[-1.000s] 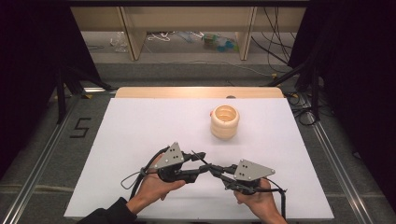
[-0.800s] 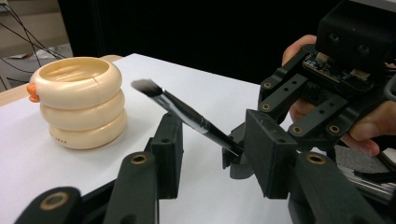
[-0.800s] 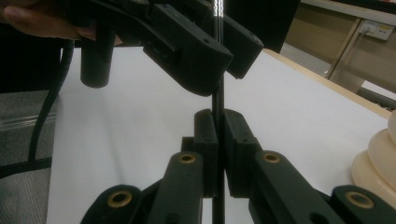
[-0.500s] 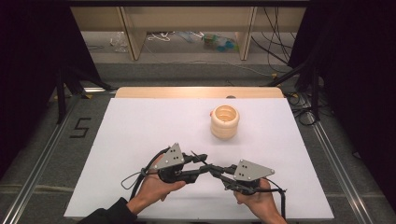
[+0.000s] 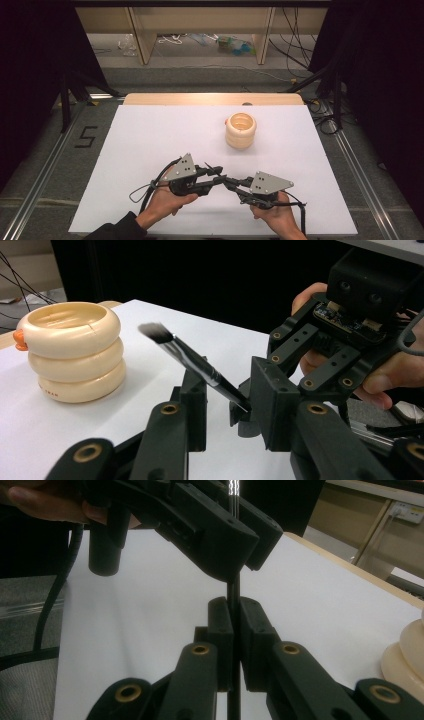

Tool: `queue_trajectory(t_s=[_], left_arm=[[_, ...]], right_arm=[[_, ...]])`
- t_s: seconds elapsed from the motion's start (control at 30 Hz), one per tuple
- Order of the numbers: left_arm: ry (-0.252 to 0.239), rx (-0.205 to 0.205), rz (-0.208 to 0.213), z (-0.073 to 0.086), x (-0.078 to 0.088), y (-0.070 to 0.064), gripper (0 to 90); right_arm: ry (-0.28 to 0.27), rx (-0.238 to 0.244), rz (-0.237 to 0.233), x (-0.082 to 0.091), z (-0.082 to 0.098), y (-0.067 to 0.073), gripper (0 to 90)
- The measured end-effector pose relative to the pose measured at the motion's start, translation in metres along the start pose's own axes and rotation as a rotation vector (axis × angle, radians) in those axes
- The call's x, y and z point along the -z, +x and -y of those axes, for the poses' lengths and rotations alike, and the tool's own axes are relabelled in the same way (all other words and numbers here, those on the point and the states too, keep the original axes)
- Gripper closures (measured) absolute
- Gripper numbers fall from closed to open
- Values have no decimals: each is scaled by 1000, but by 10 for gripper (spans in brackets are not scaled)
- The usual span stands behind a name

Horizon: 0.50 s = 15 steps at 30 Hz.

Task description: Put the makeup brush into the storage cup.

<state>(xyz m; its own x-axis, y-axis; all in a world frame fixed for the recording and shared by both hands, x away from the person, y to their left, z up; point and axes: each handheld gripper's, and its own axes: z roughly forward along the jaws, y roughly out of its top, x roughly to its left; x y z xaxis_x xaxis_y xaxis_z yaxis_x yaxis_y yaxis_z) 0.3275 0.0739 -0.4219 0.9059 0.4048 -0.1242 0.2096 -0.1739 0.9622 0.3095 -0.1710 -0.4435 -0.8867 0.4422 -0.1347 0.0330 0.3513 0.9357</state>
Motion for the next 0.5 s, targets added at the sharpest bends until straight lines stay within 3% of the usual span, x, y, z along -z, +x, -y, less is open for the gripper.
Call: queue_trajectory(t_s=[0.4, 0.5], left_arm=[[-16, 32, 69, 2, 0, 1, 801], [-22, 18, 81, 2, 0, 1, 821]], right_arm=[[15, 7, -18, 0, 0, 1, 852], [12, 11, -19, -1, 0, 1, 850]])
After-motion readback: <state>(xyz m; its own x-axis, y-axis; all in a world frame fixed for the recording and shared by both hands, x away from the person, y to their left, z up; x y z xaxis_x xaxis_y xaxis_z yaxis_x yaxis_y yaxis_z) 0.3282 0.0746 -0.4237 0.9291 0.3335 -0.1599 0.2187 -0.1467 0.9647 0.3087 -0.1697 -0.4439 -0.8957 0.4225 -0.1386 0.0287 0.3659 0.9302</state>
